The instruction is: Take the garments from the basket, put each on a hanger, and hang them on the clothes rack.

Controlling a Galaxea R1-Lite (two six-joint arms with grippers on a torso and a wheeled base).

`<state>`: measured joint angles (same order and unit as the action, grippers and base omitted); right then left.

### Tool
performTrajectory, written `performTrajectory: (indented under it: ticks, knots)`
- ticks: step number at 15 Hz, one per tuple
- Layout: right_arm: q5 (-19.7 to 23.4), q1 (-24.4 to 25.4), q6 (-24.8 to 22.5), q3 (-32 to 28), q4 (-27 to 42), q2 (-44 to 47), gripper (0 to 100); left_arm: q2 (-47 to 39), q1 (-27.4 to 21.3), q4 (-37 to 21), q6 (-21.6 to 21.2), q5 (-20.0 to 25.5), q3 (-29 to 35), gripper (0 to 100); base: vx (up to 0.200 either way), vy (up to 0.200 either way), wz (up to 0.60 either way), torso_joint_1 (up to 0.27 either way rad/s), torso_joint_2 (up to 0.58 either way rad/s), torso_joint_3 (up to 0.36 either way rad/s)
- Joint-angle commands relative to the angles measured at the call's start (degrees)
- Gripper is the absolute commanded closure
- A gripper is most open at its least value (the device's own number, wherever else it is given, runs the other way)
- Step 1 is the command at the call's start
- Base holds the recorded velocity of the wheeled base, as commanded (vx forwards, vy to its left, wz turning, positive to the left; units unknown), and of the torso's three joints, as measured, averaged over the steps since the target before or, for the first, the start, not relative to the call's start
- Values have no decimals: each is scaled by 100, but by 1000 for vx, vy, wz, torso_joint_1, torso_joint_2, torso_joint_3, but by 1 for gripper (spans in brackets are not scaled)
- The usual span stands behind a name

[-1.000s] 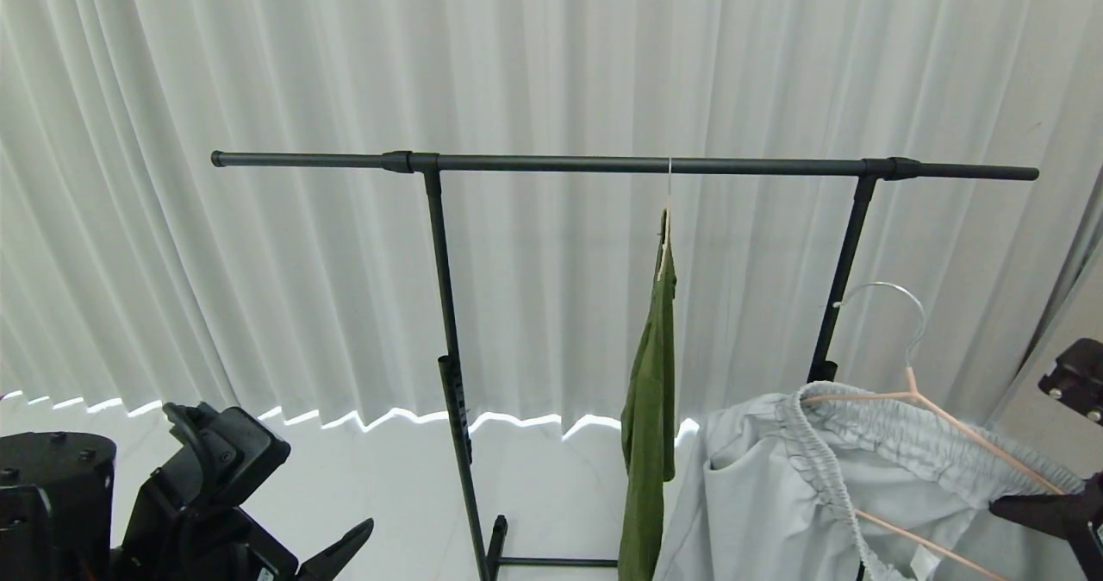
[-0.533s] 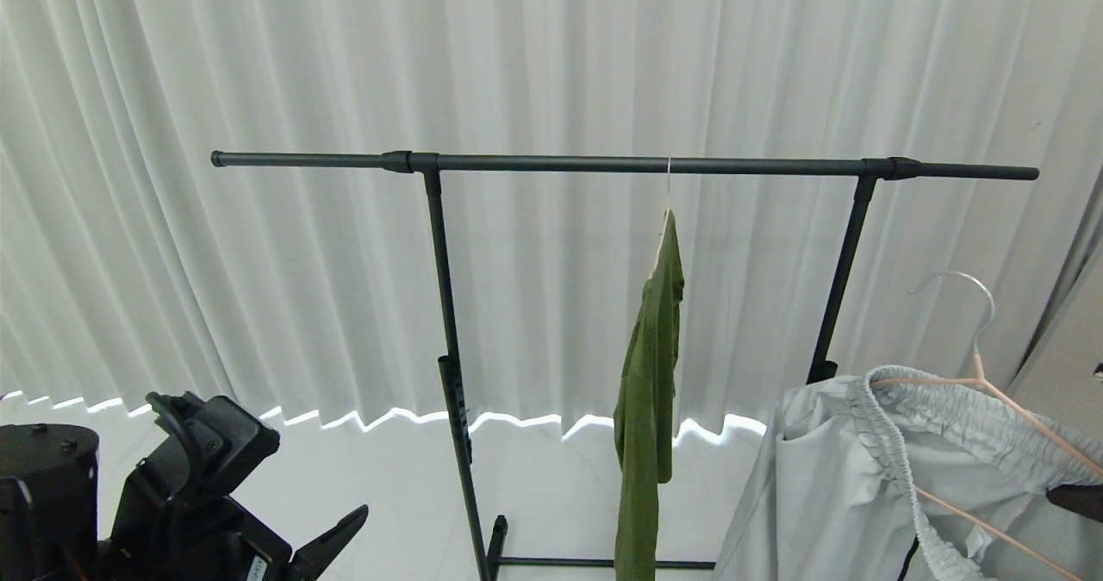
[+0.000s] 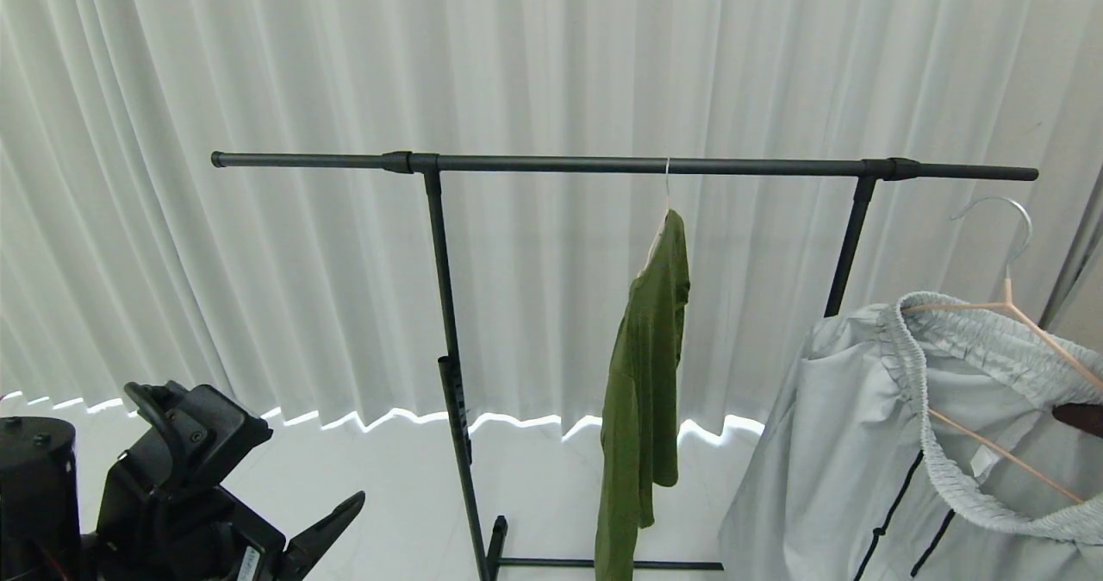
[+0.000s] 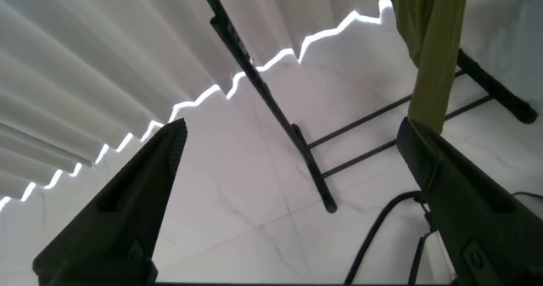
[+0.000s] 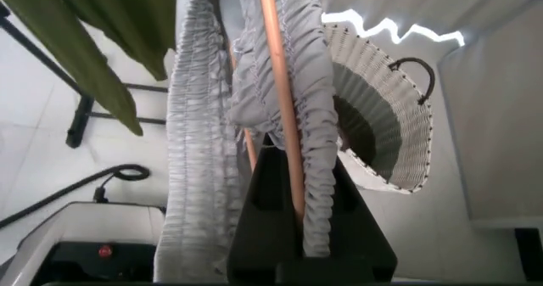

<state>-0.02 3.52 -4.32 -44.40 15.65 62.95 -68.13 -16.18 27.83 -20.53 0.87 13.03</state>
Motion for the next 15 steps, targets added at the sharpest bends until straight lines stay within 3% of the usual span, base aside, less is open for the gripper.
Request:
performTrajectory:
  ticks: [1,12,15]
  knots:
    - [11,8,1,-25,-141,156,100,2,1,3,5,1,-2,0,200,0,0,-7,-2,12]
    - [46,26,1,-25,-256,112,100,28,-8,3,5,1,-11,0,200,0,0,2,4,2]
    - [64,34,1,1,-308,112,100,11,-8,3,31,1,-64,0,0,0,0,0,0,0]
